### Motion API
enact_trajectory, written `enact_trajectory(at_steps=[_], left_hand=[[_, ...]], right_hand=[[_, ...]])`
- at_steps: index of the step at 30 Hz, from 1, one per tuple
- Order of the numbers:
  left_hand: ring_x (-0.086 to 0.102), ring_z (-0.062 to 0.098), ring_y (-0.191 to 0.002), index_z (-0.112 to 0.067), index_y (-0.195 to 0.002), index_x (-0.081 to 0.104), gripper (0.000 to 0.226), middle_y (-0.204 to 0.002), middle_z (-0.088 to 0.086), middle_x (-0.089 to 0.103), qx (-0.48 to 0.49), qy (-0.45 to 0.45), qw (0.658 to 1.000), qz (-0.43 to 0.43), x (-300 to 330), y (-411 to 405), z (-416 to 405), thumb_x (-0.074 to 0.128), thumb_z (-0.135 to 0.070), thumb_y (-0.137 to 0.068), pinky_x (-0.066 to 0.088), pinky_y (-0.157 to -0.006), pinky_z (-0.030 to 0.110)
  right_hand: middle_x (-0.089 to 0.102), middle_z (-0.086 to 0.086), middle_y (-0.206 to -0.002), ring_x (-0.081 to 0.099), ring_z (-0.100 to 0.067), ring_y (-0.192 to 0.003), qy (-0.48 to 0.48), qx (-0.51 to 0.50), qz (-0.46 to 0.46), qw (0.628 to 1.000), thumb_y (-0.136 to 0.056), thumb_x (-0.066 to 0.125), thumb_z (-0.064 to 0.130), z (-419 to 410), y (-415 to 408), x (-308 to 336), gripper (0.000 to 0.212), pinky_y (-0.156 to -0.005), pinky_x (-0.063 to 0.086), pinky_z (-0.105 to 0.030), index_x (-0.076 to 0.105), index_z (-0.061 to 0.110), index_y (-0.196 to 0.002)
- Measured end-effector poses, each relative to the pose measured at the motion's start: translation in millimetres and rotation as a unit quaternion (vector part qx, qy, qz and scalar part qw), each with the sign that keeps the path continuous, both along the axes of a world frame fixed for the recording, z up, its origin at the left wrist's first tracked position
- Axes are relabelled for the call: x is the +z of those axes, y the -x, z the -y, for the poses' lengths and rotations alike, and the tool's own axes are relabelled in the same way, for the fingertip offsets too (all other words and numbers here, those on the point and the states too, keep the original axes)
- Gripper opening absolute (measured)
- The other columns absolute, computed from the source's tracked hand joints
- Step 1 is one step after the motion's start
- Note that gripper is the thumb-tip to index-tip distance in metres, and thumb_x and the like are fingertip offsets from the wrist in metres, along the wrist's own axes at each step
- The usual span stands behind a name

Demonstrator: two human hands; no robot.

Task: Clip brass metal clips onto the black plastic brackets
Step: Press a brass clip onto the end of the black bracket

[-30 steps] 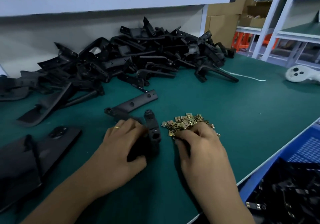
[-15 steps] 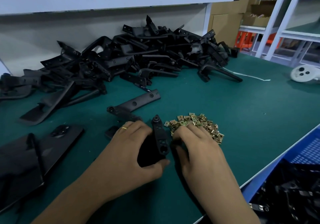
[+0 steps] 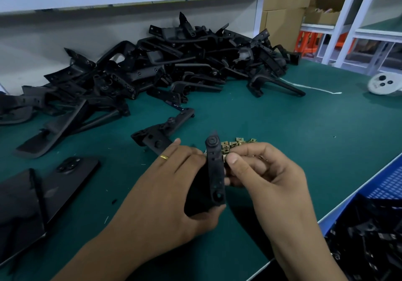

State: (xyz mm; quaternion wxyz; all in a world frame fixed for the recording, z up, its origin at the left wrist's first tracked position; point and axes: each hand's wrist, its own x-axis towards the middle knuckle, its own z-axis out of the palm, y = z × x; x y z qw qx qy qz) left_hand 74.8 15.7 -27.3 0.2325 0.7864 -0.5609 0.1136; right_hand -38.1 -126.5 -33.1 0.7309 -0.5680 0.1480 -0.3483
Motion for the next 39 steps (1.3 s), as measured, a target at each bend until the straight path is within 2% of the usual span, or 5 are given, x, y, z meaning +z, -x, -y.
enact_trajectory(at_steps=[6,22,34,36,39], left_hand=[[0.055,0.016,-0.116,-0.011,-0.12,0.062,0.059,-0.119,-0.004,0.056,0.026,-0.005,0.999,0.046,4.0,0.2,2.8,0.073,-0.05,-0.077,0.024,-0.127,0.037],[0.056,0.018,-0.119,-0.014,-0.121,0.062,0.06,-0.121,-0.004,0.057,0.038,-0.037,0.997,0.056,4.5,2.5,1.2,0.068,-0.055,-0.078,0.029,-0.124,0.044],[0.059,0.023,-0.114,-0.012,-0.119,0.063,0.059,-0.115,0.0,0.06,0.042,-0.048,0.992,0.108,-0.6,4.5,3.7,0.063,-0.055,-0.078,0.037,-0.119,0.048],[0.059,0.024,-0.112,-0.011,-0.117,0.063,0.058,-0.114,0.001,0.06,0.046,-0.047,0.992,0.112,-1.6,4.7,4.0,0.063,-0.054,-0.078,0.038,-0.118,0.048],[0.059,0.025,-0.108,-0.011,-0.113,0.063,0.055,-0.111,0.001,0.06,0.073,-0.038,0.99,0.11,-2.5,2.4,1.5,0.061,-0.055,-0.081,0.039,-0.117,0.05]], right_hand=[[0.078,-0.016,-0.083,0.078,-0.026,-0.078,-0.032,0.021,0.015,0.999,-0.096,0.065,0.008,2.7,1.0,2.0,0.008,-0.068,0.061,-0.025,0.071,0.002,-0.098],[0.078,-0.016,-0.082,0.077,-0.027,-0.076,-0.021,-0.006,0.017,1.0,-0.094,0.069,0.01,0.3,0.8,0.3,0.007,-0.065,0.06,-0.026,0.072,0.003,-0.094],[0.078,-0.005,-0.072,0.077,-0.017,-0.075,0.058,-0.025,-0.023,0.998,-0.091,0.076,0.018,-0.4,1.2,-4.7,0.003,-0.077,0.06,-0.022,0.078,0.02,-0.089],[0.079,-0.003,-0.076,0.078,-0.016,-0.081,0.074,-0.015,-0.015,0.997,-0.09,0.077,0.018,-1.4,2.1,-4.6,0.005,-0.081,0.06,-0.023,0.081,0.02,-0.092],[0.08,0.007,-0.103,0.074,-0.008,-0.105,0.105,0.048,-0.019,0.993,-0.094,0.074,0.02,-0.6,3.0,-4.6,0.017,-0.087,0.055,-0.017,0.082,0.026,-0.108]])
